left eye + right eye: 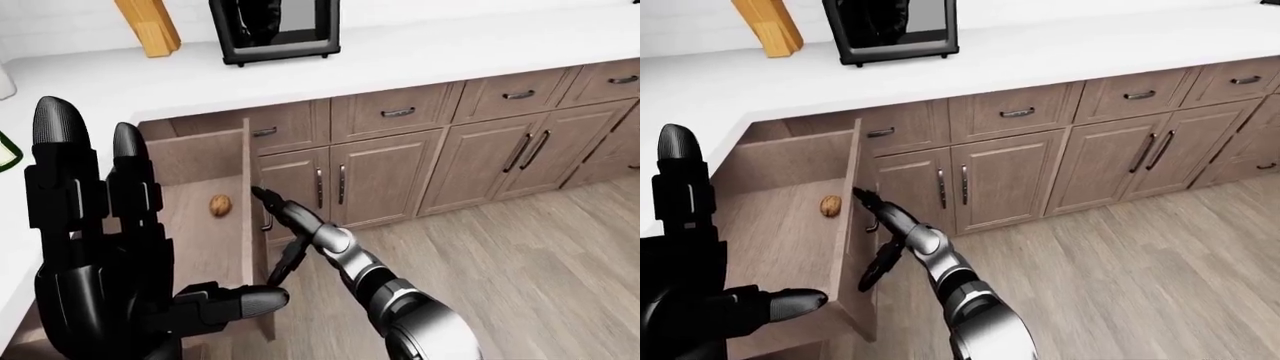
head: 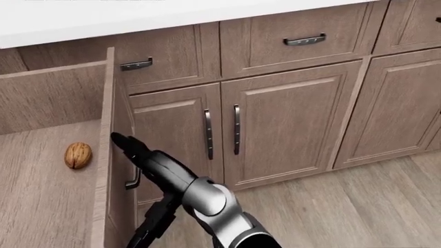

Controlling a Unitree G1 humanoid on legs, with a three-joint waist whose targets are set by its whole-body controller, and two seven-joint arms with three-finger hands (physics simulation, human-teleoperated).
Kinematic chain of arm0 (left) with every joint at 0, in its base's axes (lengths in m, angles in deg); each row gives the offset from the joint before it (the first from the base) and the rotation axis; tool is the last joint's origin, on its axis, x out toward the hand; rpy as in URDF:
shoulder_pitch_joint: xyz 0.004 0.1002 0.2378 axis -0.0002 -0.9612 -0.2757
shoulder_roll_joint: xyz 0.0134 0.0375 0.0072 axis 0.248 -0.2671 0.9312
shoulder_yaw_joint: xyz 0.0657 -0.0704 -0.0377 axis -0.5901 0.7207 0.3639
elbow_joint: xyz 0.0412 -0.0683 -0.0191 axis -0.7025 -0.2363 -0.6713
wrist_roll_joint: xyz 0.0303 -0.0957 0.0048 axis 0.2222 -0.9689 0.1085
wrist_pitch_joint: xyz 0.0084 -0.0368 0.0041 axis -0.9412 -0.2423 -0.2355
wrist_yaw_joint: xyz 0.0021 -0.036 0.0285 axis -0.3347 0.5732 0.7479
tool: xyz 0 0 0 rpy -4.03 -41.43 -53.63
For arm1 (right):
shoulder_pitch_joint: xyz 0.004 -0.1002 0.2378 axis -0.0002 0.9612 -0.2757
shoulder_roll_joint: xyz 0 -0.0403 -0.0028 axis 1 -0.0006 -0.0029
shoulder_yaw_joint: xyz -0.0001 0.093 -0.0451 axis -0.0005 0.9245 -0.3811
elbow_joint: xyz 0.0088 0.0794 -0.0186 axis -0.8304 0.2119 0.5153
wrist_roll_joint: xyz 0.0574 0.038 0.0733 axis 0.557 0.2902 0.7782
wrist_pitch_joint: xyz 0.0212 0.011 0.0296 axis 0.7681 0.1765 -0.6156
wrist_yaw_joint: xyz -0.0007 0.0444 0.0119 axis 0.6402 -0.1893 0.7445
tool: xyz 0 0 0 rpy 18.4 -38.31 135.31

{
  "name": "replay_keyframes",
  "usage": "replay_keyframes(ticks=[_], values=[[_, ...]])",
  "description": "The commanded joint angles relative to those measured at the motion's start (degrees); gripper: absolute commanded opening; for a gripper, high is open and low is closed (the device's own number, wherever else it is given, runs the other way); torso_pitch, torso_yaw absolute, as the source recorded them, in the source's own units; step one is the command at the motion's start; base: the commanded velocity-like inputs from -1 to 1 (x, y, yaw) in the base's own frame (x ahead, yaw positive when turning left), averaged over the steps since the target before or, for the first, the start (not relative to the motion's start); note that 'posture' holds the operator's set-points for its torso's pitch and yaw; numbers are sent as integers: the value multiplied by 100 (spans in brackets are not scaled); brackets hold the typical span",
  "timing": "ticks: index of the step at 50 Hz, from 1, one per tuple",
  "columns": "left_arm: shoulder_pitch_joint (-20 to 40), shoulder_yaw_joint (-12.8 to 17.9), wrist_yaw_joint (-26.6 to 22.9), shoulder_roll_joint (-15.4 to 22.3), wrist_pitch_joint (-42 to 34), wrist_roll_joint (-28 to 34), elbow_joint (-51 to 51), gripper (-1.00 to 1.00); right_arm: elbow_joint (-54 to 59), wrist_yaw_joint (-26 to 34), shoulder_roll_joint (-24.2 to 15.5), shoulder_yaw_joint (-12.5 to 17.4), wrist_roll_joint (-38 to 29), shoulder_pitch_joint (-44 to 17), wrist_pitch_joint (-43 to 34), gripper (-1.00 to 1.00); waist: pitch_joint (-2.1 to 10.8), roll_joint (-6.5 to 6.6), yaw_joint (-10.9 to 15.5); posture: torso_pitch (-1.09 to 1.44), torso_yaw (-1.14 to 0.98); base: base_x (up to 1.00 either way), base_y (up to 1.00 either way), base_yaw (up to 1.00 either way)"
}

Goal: Close the right drawer.

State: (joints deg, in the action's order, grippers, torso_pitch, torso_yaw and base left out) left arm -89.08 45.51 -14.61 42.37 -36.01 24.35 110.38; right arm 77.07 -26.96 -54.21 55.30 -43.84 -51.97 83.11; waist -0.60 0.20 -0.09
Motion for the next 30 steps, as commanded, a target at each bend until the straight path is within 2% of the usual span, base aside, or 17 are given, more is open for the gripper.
replay_keyframes(ticks=[1, 30], values=[[67, 72, 14, 33, 109, -43, 179, 100, -114, 388, 217, -174, -205, -181, 193, 100, 93, 29, 60, 0, 0, 0, 0, 0], [47, 105, 56, 84, 127, -108, 179, 100, 40, 525, 415, -116, -454, -354, 47, 100, 68, 46, 60, 0, 0, 0, 0, 0]])
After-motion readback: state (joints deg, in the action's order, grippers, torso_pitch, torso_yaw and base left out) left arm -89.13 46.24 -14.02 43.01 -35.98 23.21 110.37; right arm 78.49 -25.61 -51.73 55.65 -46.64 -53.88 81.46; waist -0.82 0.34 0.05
